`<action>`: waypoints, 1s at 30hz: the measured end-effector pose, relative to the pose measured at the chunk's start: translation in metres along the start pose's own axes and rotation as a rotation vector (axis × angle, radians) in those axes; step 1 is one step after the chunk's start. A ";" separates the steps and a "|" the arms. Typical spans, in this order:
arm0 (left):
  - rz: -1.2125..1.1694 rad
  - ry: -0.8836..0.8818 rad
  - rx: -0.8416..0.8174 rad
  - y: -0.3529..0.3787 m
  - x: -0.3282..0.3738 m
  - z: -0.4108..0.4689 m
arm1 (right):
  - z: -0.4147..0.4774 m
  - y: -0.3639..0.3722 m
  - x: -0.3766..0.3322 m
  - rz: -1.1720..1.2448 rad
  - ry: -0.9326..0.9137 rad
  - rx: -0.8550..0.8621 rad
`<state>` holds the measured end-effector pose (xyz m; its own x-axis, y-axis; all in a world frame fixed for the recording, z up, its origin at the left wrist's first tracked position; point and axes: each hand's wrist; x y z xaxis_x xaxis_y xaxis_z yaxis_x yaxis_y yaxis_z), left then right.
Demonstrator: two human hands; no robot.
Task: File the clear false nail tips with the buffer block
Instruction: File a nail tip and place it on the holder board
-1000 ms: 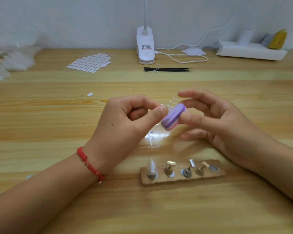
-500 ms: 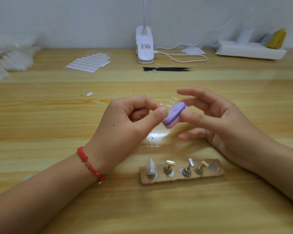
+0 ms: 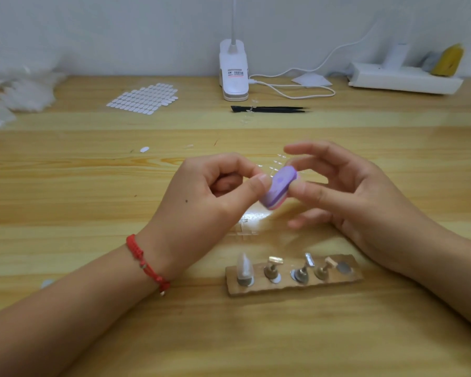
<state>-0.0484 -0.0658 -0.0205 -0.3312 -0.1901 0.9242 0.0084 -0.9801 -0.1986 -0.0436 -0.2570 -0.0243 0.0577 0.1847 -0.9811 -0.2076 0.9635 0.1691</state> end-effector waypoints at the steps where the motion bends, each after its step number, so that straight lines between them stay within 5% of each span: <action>1: 0.008 0.009 -0.004 0.000 0.000 0.000 | 0.000 0.001 0.000 -0.017 -0.003 -0.019; 30: 0.027 0.023 0.023 0.001 -0.001 0.000 | -0.001 0.001 -0.002 0.006 0.066 0.058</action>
<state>-0.0478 -0.0664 -0.0212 -0.3523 -0.2152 0.9108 0.0390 -0.9757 -0.2154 -0.0447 -0.2564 -0.0221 -0.0087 0.1792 -0.9838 -0.1504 0.9724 0.1784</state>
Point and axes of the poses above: each hand's wrist, its own z-axis towards the middle knuckle, its own y-axis out of the palm, x = y × z, and after that the axes turned 10 degrees about x, right-handed
